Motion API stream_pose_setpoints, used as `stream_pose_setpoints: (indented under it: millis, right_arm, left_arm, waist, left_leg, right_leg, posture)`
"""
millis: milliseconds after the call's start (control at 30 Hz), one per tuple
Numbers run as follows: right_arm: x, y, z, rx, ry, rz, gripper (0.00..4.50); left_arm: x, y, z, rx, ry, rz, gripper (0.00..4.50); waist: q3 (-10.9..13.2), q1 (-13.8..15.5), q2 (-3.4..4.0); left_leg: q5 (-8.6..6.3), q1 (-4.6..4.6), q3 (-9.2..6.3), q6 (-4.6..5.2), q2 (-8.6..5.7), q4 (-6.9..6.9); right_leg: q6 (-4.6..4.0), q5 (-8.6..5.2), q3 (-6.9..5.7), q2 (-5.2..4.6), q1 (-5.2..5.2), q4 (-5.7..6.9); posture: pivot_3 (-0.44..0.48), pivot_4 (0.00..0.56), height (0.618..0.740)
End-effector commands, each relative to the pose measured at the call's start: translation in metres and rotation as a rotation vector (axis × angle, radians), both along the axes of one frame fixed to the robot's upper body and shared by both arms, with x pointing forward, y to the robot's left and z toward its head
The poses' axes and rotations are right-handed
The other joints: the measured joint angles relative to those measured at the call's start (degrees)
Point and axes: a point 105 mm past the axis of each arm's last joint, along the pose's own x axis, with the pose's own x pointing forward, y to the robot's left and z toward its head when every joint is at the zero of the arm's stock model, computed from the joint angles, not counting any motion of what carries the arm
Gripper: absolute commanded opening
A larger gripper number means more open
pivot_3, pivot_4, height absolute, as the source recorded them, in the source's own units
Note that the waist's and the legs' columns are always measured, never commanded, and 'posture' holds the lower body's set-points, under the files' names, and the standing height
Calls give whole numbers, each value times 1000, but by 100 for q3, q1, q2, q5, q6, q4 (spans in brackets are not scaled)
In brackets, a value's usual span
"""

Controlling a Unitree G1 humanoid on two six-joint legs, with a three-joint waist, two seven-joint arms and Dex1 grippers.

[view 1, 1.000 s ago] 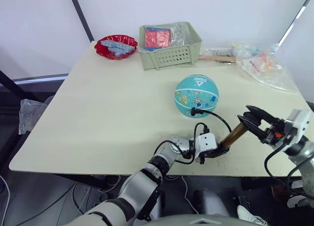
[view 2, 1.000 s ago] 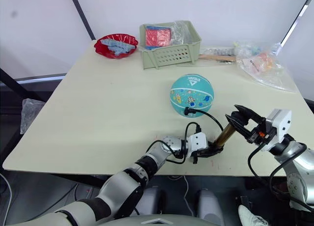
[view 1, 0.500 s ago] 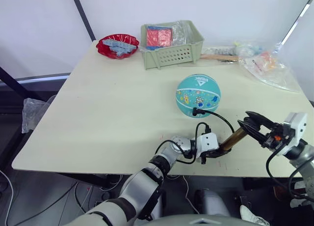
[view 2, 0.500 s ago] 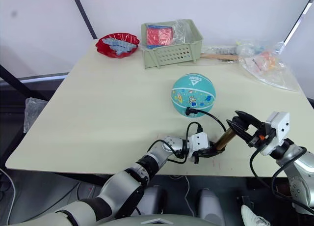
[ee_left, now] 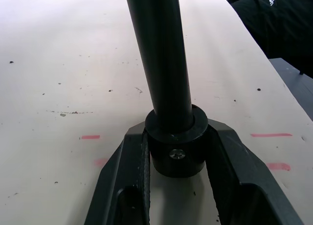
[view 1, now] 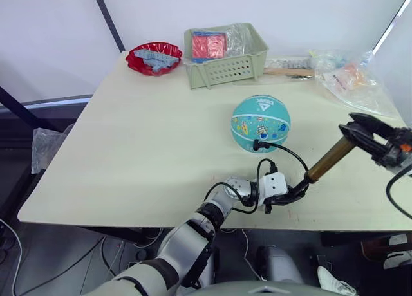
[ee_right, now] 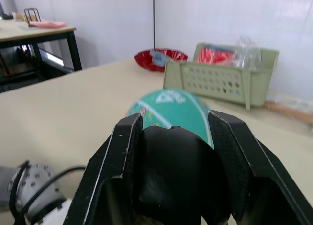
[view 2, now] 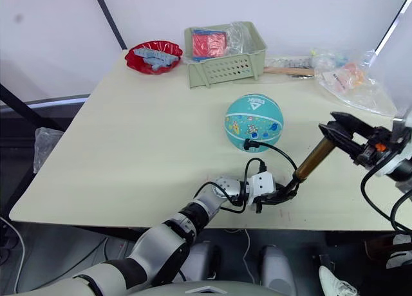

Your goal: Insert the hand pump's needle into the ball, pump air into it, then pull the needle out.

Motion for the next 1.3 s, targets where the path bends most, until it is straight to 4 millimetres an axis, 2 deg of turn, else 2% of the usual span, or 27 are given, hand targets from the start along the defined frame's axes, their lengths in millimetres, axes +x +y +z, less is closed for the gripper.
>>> stream_pose_setpoints:
  millis: [33, 167, 300, 567, 633, 833, 1000, 1067, 1133, 1300]
  right_arm:
    - [-10, -14, 58, -5, -204, -45, 1600]
    - [-13, -11, 78, -26, -246, -38, 1600]
    - [-13, -9, 78, -14, -243, -34, 1600]
    - [-9, -2, 34, 29, -118, -26, 1600]
    - [-9, 1, 17, 50, -74, -24, 1600]
    - [-10, 10, -25, 91, 34, -17, 1599]
    - [-15, 24, -65, 105, 145, 16, 1599]
    - [-16, 27, -72, 83, 160, 28, 1599]
    - [-15, 30, -76, 74, 162, 30, 1597]
    - [-12, 33, -84, 53, 163, 27, 1597]
  left_arm:
    - [-18, 24, -44, 176, 93, -21, 1085]
    - [-19, 23, -44, 176, 93, -26, 1085]
    - [-19, 22, -44, 175, 93, -26, 1085]
    - [-18, 23, -44, 177, 92, -23, 1085]
    - [-18, 24, -44, 177, 92, -23, 1085]
    - [-18, 25, -45, 180, 94, -23, 1085]
    - [-18, 26, -45, 183, 93, -21, 1085]
    - [-18, 26, -45, 184, 92, -21, 1085]
    - [-17, 26, -45, 184, 91, -20, 1085]
    - [-17, 27, -45, 183, 93, -19, 1085]
  waist:
    - [7, 0, 7]
    - [16, 0, -2]
    - [24, 4, 2]
    - [23, 6, 0]
    - [21, 4, -2]
    - [-30, -17, -57]
    - [-113, -26, -141]
    - [-118, -32, -152]
    - [-125, -33, -160]
    - [-134, -18, -149]
  left_leg:
    - [0, 0, 3, 0, -1, 1]
    - [0, 0, 2, 0, -1, 1]
    - [0, -4, 2, 0, -1, 1]
    - [0, -2, -4, 0, 0, 1]
    - [0, 0, -1, 0, 0, 1]
    - [0, 12, -9, 0, 12, 1]
    - [-1, 27, -12, -1, 26, -11]
    - [-1, 46, -10, -2, 32, -21]
    - [-13, 120, -6, -22, 37, -63]
    - [-19, 123, -18, -33, 55, -69]
  right_leg:
    - [1, 0, 2, -1, 0, 0]
    - [1, 0, 2, -3, 0, 0]
    - [1, 0, 2, -3, -2, -1]
    - [1, 0, -1, -1, 1, 0]
    - [1, 0, 1, -1, 1, 1]
    - [-1, -1, -3, 12, 7, 1]
    - [-4, -2, -4, 22, 14, 1]
    - [-8, -4, -3, 22, 27, 0]
    - [-6, -28, -1, 10, 81, -10]
    - [-20, -35, -16, 3, 84, -11]
  posture:
    - [0, 150, 740]
    - [0, 150, 740]
    - [0, 150, 740]
    - [0, 150, 740]
    - [0, 150, 740]
    - [0, 150, 740]
    - [0, 150, 740]
    - [0, 150, 740]
    - [0, 150, 740]
    - [0, 150, 740]
